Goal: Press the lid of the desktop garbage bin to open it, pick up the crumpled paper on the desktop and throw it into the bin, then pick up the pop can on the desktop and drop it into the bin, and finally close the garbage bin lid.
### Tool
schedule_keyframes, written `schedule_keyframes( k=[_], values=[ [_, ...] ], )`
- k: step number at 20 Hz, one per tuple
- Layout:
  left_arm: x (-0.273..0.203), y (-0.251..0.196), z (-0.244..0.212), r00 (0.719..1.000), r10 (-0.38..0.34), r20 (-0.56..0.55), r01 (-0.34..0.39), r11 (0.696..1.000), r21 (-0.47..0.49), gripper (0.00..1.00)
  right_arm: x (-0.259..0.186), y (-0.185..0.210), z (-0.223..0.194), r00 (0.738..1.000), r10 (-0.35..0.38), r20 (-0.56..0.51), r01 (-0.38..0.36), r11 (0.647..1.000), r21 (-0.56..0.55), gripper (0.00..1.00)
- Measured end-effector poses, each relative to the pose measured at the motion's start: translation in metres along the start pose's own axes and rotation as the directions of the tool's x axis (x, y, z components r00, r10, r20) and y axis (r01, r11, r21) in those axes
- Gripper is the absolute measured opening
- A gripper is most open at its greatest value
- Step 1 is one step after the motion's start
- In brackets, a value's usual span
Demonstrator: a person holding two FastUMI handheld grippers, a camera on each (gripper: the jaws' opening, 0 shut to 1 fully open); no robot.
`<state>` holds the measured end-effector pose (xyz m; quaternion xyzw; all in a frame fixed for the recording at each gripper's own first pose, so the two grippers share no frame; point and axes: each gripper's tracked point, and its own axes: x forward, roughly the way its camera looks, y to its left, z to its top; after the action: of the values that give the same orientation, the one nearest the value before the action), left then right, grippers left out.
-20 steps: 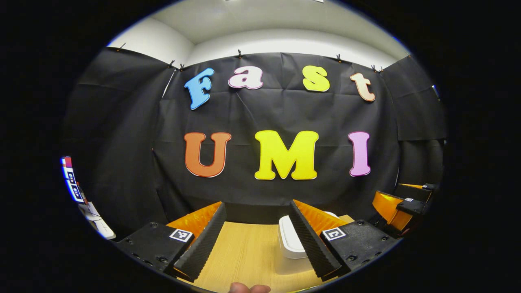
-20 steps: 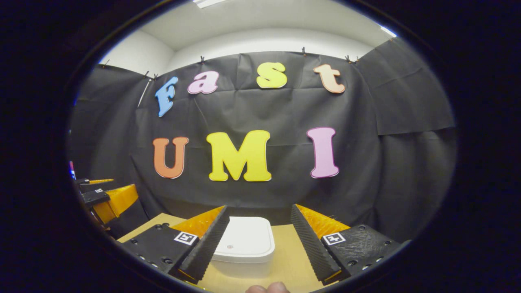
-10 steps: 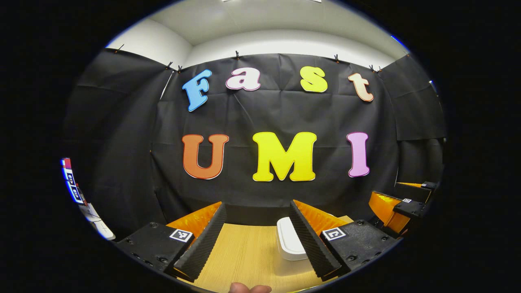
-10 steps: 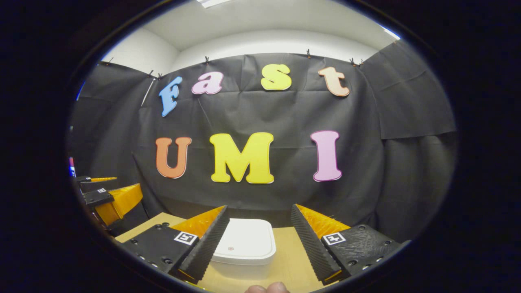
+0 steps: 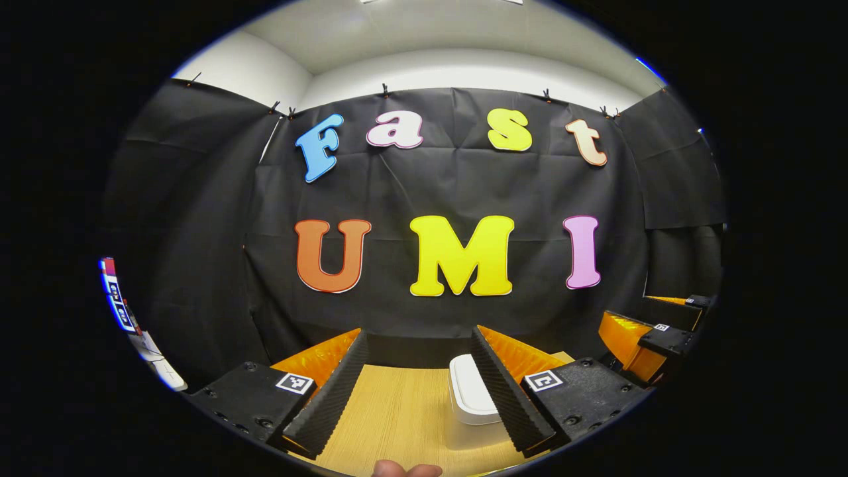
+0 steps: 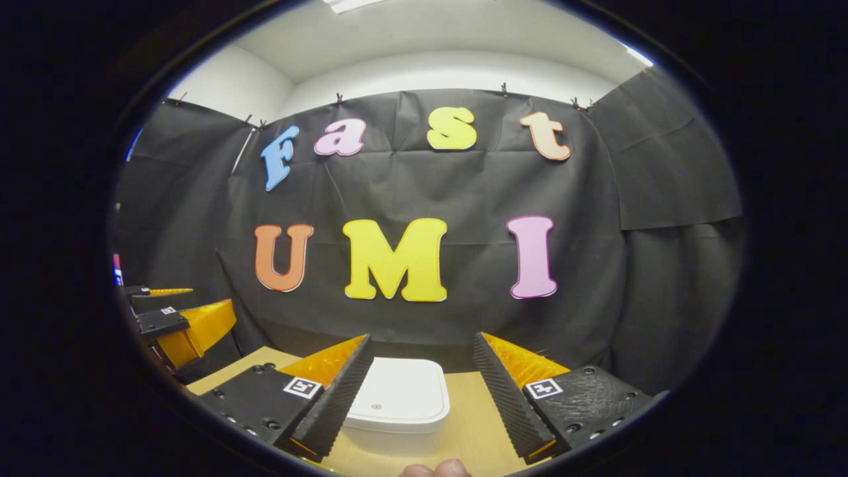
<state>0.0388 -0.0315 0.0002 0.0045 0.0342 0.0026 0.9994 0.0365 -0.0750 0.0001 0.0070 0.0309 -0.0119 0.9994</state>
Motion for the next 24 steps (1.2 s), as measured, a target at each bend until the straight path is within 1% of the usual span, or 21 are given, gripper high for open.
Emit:
schedule_keyframes(
  k=[24],
  values=[
    [0.0024, -0.0049, -0.0033, 1.0, -0.001, -0.017, 0.001, 1.0, -0.004, 0.99, -0.0008, -0.0029, -0.0019, 1.0, -0.013, -0.009, 0.013, 1.0, -0.006, 0.96]
  ],
)
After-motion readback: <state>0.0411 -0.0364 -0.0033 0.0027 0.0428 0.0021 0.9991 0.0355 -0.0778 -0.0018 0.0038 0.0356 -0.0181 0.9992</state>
